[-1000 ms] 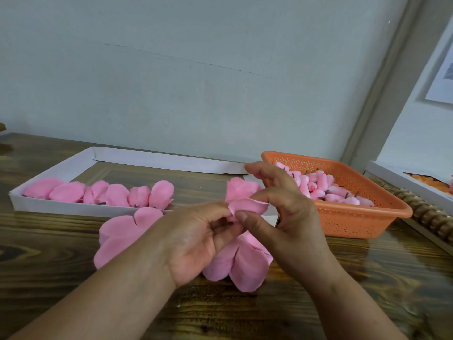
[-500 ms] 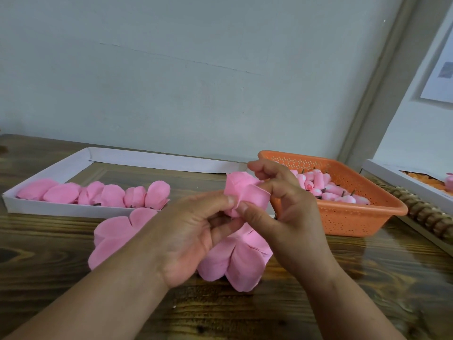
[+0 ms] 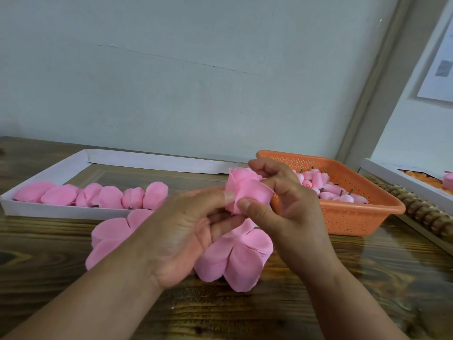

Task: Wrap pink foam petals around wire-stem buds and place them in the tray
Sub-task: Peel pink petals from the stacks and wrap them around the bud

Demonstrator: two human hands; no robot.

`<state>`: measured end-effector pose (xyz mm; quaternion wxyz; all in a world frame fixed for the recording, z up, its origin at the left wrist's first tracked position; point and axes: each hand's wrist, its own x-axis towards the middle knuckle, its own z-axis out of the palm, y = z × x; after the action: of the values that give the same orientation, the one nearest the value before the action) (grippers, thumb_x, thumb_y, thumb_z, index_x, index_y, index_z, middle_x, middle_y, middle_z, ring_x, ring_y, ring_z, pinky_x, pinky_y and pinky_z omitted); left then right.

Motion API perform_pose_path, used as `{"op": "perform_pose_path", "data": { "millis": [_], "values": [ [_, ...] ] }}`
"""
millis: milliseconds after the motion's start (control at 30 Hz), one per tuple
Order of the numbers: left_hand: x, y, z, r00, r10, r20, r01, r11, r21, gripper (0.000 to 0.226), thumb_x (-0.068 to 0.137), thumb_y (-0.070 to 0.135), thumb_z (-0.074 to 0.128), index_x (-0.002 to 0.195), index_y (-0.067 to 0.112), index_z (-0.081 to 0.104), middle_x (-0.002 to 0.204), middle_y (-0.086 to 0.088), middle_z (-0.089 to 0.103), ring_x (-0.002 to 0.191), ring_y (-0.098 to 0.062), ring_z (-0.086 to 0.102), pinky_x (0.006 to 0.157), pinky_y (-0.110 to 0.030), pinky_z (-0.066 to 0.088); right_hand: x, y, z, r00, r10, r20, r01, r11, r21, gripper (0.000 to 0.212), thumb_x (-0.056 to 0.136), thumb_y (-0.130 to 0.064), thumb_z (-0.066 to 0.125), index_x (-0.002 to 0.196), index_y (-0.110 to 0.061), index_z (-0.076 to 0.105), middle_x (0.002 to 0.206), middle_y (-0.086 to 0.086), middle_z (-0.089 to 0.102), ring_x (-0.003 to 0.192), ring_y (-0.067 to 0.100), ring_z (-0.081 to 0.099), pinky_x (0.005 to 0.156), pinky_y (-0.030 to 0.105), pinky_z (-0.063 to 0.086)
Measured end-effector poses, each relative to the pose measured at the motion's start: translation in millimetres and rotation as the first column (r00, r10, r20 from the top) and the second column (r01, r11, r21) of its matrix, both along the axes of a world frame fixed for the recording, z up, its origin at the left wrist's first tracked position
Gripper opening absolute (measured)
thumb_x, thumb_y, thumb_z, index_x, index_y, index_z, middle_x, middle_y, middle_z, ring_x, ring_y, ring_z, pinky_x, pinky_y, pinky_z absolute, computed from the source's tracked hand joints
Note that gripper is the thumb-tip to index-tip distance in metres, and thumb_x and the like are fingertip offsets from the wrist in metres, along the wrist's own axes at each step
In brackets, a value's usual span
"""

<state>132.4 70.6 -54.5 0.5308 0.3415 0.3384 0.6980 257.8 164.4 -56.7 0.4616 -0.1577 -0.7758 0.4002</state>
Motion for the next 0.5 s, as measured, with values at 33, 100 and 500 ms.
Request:
{"op": "perform_pose_path", "data": {
  "millis": [33, 100, 500],
  "values": [
    [-0.9, 0.1, -0.5, 0.999, 0.009, 0.048, -0.008, 1.0, -0.017, 0.046, 0.074, 0.008, 0.067, 0.112, -0.017, 0.059, 0.114, -0.027, 0.064, 0.096, -0.023, 0.066, 0.081, -0.028, 0.057, 0.0, 0.5, 0.1, 1.0, 0.008, -0.003, -0.008, 1.0, 0.001, 0.015, 0.066, -0.019, 0.07, 0.074, -0.006, 0.067, 0.12, -0.011, 0.056, 0.116, -0.006, 0.049, 0.1, 0.022, 0.038],
    [-2.3, -0.3, -1.0, 0.996, 0.009, 0.09, -0.007, 1.0, -0.023, 0.04, 0.073, 0.011, 0.061, 0.104, -0.013, 0.065, 0.107, -0.024, 0.066, 0.089, -0.021, 0.068, 0.076, -0.027, 0.058, 0.3, 1.7, 0.4, 1.0, 0.025, -0.009, -0.025, 1.0, 0.018, 0.017, 0.067, -0.019, 0.071, 0.075, -0.005, 0.067, 0.121, -0.009, 0.056, 0.116, -0.004, 0.05, 0.099, 0.019, 0.037],
    [0.3, 0.8, -2.4, 0.998, 0.009, 0.065, -0.008, 1.0, -0.013, 0.019, 0.066, 0.012, 0.068, 0.079, 0.001, 0.076, 0.087, -0.014, 0.072, 0.079, -0.015, 0.07, 0.073, -0.024, 0.057, -1.0, 3.0, -1.0, 0.999, 0.049, -0.017, -0.048, 0.996, 0.074, 0.024, 0.068, -0.018, 0.073, 0.079, 0.002, 0.064, 0.118, 0.002, 0.057, 0.116, 0.008, 0.051, 0.098, 0.024, 0.04]
  ]
}}
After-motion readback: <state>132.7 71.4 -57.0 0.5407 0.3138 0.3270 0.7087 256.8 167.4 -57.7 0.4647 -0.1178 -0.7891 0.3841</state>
